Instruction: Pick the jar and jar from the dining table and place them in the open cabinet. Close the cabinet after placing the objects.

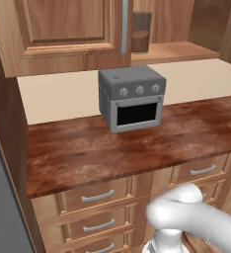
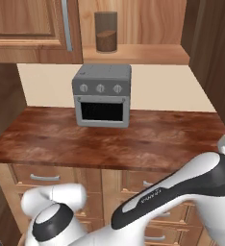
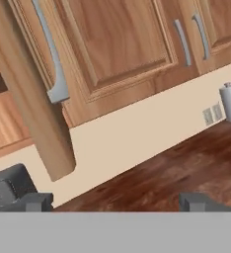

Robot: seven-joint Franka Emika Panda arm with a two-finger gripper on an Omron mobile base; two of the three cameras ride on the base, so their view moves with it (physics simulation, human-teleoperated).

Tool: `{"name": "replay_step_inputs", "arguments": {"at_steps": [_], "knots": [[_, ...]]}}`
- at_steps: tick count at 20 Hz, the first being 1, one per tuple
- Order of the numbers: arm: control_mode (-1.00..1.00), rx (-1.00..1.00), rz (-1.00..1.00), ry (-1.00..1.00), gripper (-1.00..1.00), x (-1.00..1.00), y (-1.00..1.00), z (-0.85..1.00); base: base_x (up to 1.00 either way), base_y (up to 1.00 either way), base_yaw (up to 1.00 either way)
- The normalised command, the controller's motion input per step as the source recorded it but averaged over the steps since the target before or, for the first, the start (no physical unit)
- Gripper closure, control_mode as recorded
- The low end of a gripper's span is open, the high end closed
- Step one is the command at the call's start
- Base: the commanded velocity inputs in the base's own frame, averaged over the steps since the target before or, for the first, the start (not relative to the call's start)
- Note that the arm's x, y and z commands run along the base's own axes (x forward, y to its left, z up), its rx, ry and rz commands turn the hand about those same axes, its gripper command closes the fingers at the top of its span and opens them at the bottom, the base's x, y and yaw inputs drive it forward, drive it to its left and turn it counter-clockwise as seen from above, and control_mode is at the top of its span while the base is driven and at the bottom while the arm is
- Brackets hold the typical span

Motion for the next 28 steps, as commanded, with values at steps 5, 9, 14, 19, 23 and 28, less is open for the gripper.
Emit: {"name": "replay_step_inputs", "arguments": {"at_steps": [5, 9, 14, 19, 23, 28], "knots": [[-1.0, 0.1, 0.14, -0.03, -1.0, 0.38, 0.06, 0.18, 0.0, 0.0, 0.0], [-1.0, 0.3, 0.23, 0.04, -1.0, 0.49, 0.22, 0.19, 0.0, 0.0, 0.0], [-1.0, 0.4, 0.28, 0.28, -1.0, 0.0, 0.76, 0.0, 0.0, 0.0, 0.0], [-1.0, 0.36, 0.25, 0.27, -1.0, 0.0, 0.63, 0.0, 0.0, 0.0, 0.0], [-1.0, 0.14, 0.18, -0.23, -1.0, -0.69, 0.02, 0.0, 0.0, 0.0, 0.0], [-1.0, -0.48, 0.33, -0.83, -1.0, -0.03, -0.09, -0.44, 0.0, 0.0, 0.0]]}}
